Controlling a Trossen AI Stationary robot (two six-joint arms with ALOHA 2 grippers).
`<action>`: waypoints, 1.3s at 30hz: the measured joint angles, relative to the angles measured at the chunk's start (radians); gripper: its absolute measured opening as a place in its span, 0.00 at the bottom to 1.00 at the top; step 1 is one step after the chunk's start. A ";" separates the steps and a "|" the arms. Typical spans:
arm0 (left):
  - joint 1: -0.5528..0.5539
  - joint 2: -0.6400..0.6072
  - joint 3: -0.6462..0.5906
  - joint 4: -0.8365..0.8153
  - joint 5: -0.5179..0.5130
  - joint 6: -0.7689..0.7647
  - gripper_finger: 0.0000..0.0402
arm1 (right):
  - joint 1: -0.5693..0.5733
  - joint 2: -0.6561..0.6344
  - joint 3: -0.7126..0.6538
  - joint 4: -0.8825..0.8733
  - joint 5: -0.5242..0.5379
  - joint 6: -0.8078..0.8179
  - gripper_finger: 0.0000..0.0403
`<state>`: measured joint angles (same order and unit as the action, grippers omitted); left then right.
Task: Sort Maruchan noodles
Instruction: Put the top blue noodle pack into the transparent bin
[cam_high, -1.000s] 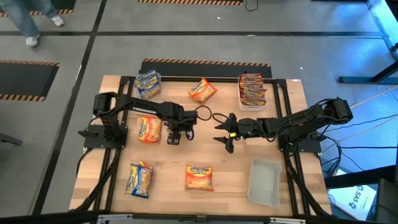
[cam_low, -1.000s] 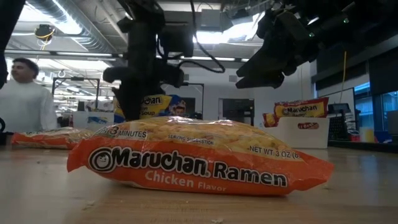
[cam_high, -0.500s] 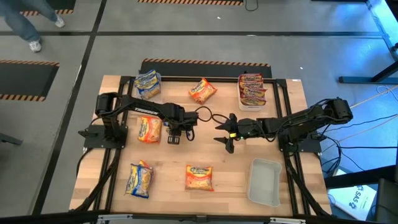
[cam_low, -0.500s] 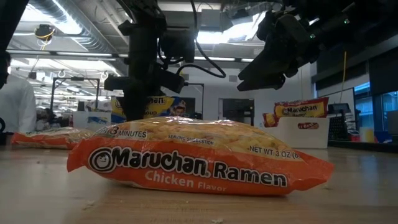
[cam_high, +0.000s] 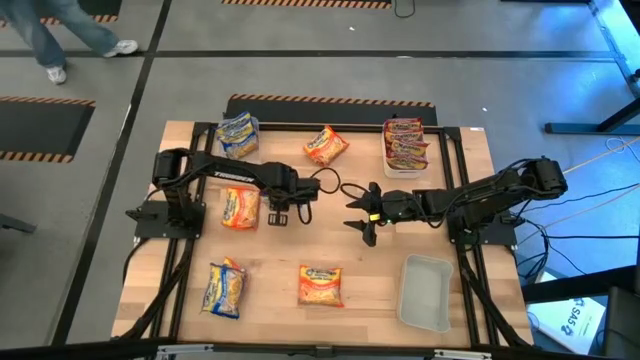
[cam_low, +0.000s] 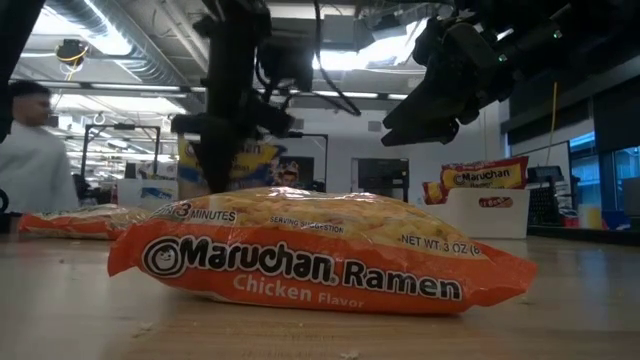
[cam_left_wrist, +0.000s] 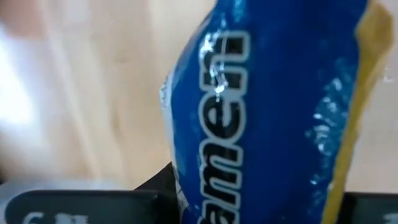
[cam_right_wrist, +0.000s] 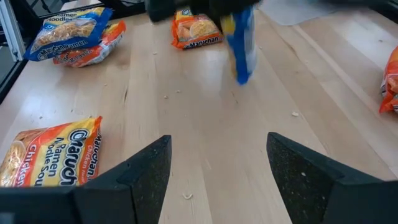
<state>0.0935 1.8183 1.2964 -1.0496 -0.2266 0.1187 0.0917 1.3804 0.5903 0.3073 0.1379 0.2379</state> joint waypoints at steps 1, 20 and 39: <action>-0.003 -0.008 0.017 -0.031 -0.019 -0.002 0.24 | 0.000 0.000 0.000 0.000 0.000 0.000 0.62; 0.344 -0.442 0.052 -0.208 -0.224 0.142 0.25 | 0.000 0.000 0.000 -0.020 0.000 0.000 0.62; 0.648 -0.425 -0.234 0.027 -0.063 0.415 0.26 | 0.000 0.000 0.000 -0.042 -0.043 0.004 0.62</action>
<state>0.7411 1.3935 1.0619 -1.0230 -0.2900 0.5332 0.0921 1.3800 0.5903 0.2657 0.0949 0.2422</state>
